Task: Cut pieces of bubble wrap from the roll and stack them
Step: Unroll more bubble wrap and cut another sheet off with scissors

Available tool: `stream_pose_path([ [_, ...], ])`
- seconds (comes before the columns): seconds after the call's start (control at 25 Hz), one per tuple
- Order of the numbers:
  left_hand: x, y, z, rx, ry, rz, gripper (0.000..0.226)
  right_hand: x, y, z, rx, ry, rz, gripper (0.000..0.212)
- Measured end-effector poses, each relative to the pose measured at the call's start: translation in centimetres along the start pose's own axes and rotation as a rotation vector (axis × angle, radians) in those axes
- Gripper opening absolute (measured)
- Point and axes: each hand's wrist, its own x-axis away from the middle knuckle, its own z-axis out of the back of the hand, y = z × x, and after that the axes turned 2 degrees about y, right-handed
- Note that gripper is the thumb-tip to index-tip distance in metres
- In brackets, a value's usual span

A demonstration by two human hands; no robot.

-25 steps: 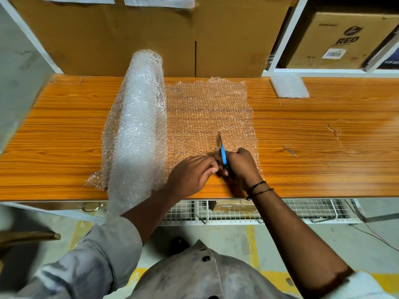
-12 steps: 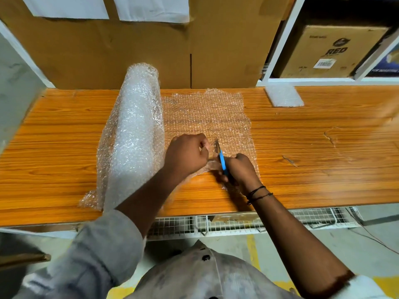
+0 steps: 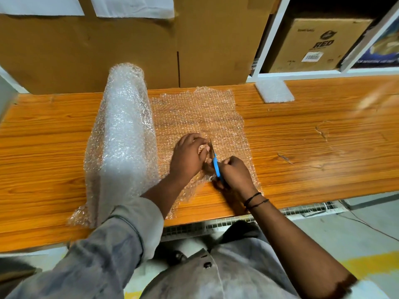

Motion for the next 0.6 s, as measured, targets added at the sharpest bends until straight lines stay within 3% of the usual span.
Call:
stream_pose_path([
  [0.2,-0.1,0.0,0.1,0.086,0.042,0.074,0.009,-1.3,-1.0,0.4,0.044,-0.013,0.018,0.025],
  [0.6,-0.3,0.4,0.2,0.134,0.095,0.03,0.007,-2.2,-2.3,0.6,0.009,-0.046,0.066,0.021],
])
